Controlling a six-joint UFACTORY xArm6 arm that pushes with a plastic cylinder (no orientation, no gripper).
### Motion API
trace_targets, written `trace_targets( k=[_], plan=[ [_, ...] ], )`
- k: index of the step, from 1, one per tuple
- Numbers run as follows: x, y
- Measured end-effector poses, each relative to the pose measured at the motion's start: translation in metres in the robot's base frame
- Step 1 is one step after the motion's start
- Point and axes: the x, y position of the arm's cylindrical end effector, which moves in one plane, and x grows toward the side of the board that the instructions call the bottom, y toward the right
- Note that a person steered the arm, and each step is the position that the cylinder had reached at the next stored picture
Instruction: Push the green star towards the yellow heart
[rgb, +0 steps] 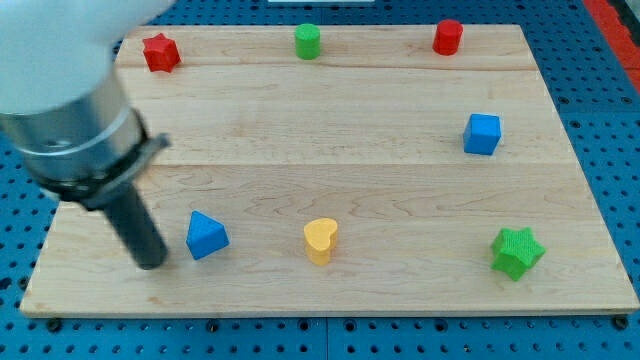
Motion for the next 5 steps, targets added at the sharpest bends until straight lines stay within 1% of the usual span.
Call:
trace_targets(
  k=[1, 2, 3, 4, 5],
  plan=[
    [-0.046, 0.04],
    [-0.044, 0.049],
    [-0.061, 0.065],
    [-0.101, 0.163],
    [-0.106, 0.25]
  ],
)
